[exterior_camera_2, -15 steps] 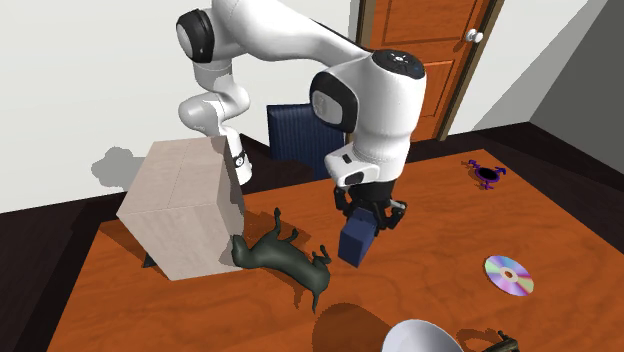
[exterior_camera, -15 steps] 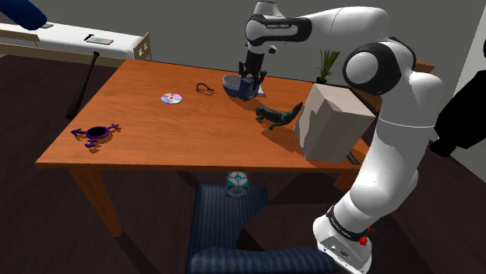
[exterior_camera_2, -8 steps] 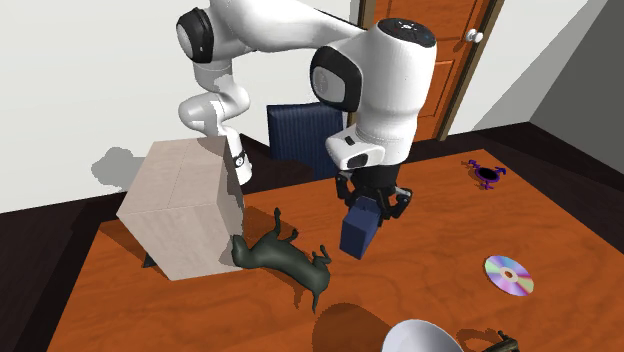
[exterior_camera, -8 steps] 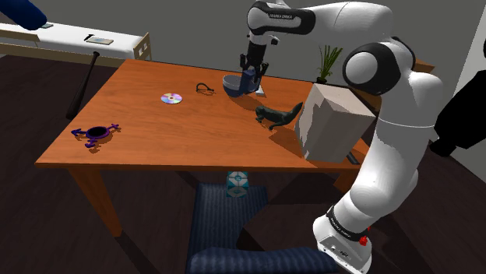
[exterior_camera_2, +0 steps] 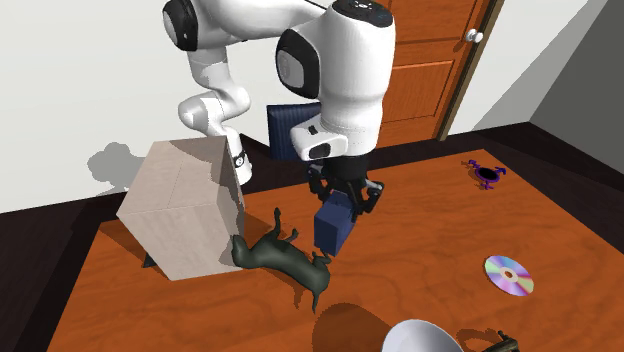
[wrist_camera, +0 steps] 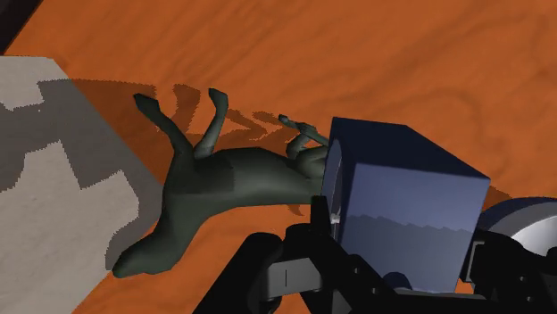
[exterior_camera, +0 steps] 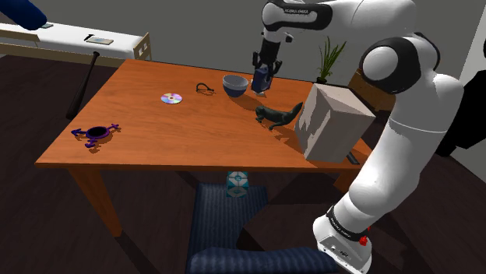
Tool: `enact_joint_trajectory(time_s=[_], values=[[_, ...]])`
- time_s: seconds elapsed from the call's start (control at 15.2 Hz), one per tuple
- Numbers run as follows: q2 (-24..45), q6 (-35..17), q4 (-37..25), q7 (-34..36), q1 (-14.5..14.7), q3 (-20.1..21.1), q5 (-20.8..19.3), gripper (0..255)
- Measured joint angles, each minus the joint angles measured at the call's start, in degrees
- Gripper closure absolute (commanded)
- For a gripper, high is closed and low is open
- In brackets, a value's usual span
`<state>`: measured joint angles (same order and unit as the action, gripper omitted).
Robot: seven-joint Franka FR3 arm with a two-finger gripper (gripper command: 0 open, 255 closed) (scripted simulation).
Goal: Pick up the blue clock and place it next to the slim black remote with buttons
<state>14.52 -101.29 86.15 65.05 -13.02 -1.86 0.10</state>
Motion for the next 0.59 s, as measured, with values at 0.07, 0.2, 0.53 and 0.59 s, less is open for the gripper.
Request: enact_joint_trajectory(time_s=[0.07, 0.2, 0.53, 0.59], values=[[-1.5, -0.5, 2.0, -0.8, -0.5, -0.3, 0.0, 255], [-4.0, -1.6, 5.6, -2.8, -1.7, -1.1, 0.1, 255], [-9.7, -3.0, 12.7, -8.3, -4.8, -3.5, 0.1, 255], [-11.1, -3.6, 14.6, -9.3, -5.3, -4.0, 0.0, 255]])
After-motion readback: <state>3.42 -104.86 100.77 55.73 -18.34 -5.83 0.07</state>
